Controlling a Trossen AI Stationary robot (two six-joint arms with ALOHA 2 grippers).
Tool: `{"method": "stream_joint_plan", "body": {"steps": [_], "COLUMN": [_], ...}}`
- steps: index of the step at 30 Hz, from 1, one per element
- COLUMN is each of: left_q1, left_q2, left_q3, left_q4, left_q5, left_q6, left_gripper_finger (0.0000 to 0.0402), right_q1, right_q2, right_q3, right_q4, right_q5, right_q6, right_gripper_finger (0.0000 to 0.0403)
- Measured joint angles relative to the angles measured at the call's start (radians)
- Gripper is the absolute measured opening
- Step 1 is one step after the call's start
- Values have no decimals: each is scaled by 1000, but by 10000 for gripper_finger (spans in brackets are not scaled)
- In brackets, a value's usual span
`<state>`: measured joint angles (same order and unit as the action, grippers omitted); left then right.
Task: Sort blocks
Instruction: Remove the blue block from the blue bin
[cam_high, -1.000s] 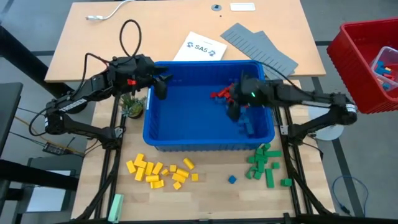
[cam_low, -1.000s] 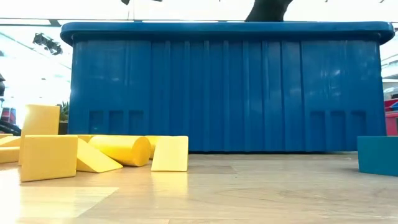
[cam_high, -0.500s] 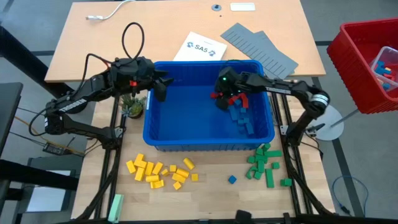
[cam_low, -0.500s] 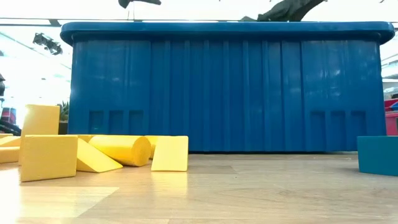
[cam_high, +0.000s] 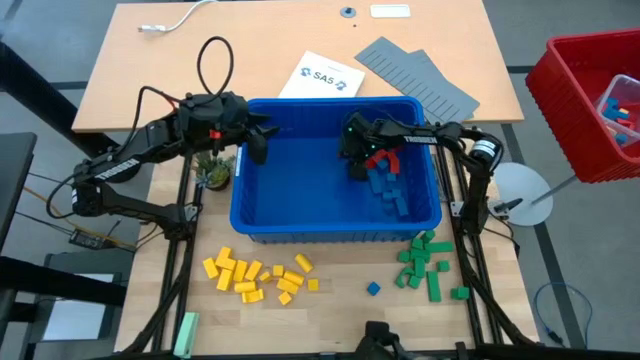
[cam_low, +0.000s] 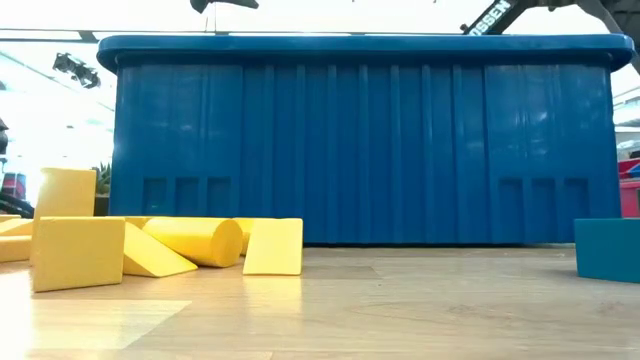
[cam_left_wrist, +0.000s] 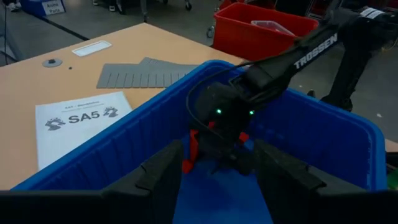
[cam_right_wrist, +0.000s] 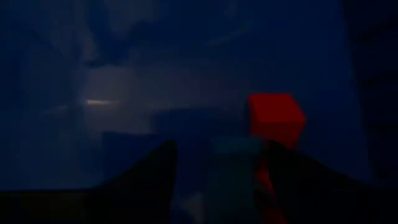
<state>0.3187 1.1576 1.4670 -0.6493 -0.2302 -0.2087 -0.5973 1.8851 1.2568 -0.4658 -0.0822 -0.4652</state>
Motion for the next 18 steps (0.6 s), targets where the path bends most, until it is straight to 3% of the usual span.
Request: {"method": "stream_joint_plan", "body": {"steps": [10, 14, 18], "left_q1": [0, 0, 0], "left_q2": [0, 0, 0], "left_q3": [0, 0, 0], "left_q4": [1, 2, 1], "left_q5": [0, -1, -1], "left_q6": [8, 22, 22], "left_gripper_finger": [202, 202, 202], "right_q1": [-38, -40, -38], "right_q2": [87, 92, 81], "right_q3": [1, 2, 2], "right_q4": [50, 46, 44], "right_q5": [-32, -59, -36], "right_q6": [-45, -74, -77], "right_gripper_finger": [228, 193, 130]}}
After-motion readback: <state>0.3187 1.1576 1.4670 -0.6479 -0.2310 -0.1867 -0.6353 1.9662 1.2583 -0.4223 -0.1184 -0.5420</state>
